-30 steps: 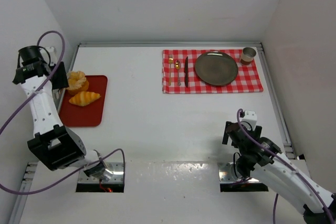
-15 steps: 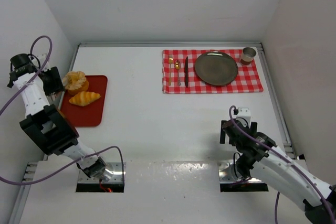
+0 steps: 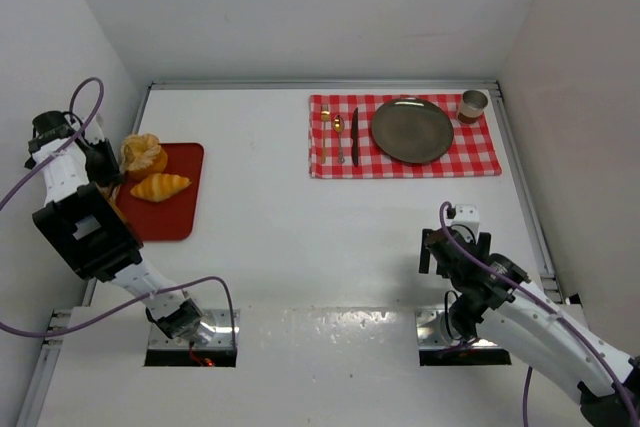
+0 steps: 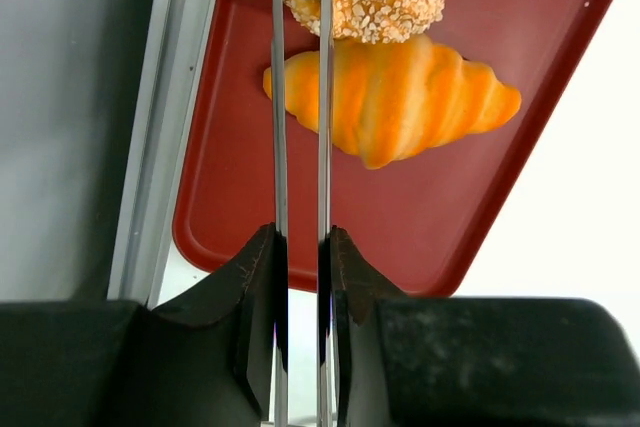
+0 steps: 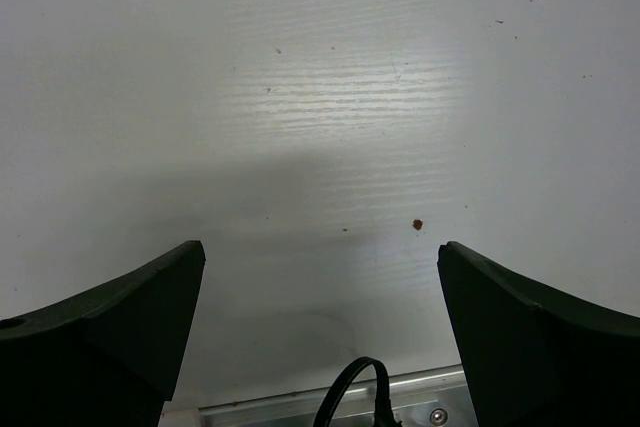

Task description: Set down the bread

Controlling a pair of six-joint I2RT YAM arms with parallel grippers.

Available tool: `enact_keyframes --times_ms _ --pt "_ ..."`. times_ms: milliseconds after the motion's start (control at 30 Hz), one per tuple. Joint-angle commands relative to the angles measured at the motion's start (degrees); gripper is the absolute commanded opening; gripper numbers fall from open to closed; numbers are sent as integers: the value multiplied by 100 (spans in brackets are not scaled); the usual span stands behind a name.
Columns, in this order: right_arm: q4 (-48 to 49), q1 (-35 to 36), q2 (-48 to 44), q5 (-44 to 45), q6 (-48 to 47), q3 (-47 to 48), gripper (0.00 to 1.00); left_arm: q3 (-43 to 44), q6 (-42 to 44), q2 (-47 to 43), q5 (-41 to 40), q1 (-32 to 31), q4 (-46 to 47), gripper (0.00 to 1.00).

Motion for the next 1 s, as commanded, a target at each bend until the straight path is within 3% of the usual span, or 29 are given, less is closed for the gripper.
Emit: enact_keyframes --times_ms 0,233,333,400,467,533,567,700,800,967 --pt "20 -8 -47 127 14 168 99 279 -38 -360 130 22 198 16" --pt "222 -9 120 110 -179 177 99 1263 -117 -1089 333 -470 127 8" --pt "275 -9 339 -48 -197 151 99 1834 -292 -1151 404 -1092 75 4" --pt "379 -26 480 -83 -215 151 99 2333 -293 -1047 456 -1979 -48 2" --pt "529 -17 533 -92 -302 125 99 2774 -215 -643 351 -2717 -345 2" --pt "661 -8 612 -101 -346 98 99 3518 -152 39 281 -4041 -627 2" --pt "696 -8 612 -92 -373 89 99 3819 -152 44 281 -4048 -629 2" --pt "688 -26 691 -92 -391 63 99 4998 -223 1577 149 -5695 -629 0" --pt "495 -26 631 -83 -251 37 99 5211 -292 2168 88 -6488 44 0" --pt "91 -17 419 -110 14 -121 99 5070 -723 2811 34 -7106 1286 0"
